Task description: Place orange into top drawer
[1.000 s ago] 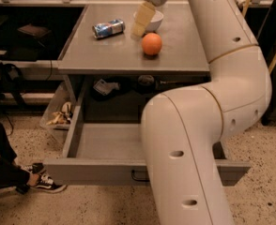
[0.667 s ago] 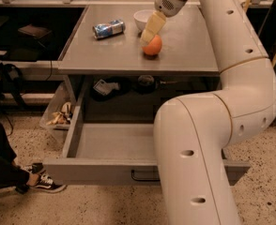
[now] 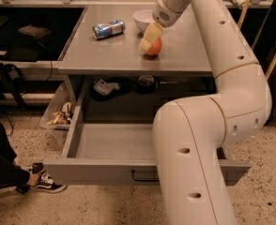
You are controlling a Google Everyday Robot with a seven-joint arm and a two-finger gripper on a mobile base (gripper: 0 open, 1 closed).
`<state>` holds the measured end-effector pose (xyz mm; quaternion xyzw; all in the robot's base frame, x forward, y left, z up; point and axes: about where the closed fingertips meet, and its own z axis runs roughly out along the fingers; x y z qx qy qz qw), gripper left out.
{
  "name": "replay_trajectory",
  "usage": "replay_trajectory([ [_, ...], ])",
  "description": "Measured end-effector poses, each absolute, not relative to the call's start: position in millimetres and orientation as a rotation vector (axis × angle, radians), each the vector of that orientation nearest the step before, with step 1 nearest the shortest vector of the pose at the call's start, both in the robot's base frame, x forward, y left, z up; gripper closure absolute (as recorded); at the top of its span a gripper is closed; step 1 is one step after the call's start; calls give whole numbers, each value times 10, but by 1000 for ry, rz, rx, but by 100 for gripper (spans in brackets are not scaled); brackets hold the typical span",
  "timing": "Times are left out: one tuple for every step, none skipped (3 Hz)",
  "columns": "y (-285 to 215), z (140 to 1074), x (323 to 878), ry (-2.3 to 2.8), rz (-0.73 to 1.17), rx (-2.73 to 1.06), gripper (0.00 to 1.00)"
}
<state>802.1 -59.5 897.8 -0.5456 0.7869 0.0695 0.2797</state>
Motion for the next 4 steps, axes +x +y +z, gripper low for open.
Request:
replay_trajectory([
  [-658, 8618, 8103, 2175, 237, -1418, 0],
  [-658, 8618, 8103, 2174, 237, -1418, 1],
  [-658, 8618, 8104, 2174, 237, -1418, 20],
  [-658, 8618, 8104, 2174, 237, -1418, 43],
])
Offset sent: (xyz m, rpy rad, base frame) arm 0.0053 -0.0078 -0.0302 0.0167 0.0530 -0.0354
